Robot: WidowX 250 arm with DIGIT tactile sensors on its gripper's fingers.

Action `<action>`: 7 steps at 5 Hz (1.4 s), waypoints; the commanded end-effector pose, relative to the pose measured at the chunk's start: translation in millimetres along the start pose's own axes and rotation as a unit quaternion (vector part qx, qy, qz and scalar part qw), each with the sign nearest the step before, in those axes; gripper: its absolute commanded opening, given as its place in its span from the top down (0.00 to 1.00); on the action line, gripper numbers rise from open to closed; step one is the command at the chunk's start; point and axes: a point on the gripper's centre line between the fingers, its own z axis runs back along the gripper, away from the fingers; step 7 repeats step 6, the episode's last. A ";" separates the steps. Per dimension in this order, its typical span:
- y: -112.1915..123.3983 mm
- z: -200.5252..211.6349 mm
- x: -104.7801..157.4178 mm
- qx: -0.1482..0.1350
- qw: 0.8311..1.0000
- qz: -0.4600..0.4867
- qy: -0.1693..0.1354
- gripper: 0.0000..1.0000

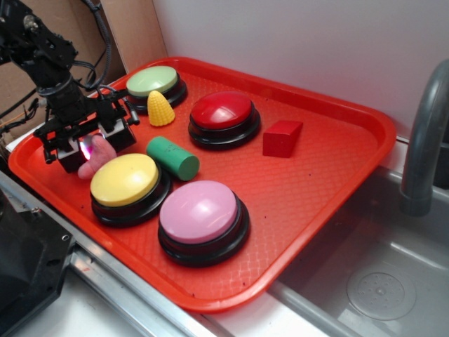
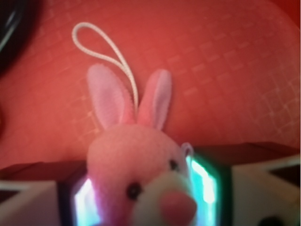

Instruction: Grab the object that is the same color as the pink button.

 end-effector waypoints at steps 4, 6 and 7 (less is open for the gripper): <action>-80.0 182.4 -71.6 -0.035 0.866 -0.494 0.066 1.00; -74.0 169.4 -51.7 -0.040 0.907 -0.410 0.086 1.00; -74.0 169.4 -51.7 -0.040 0.907 -0.410 0.086 1.00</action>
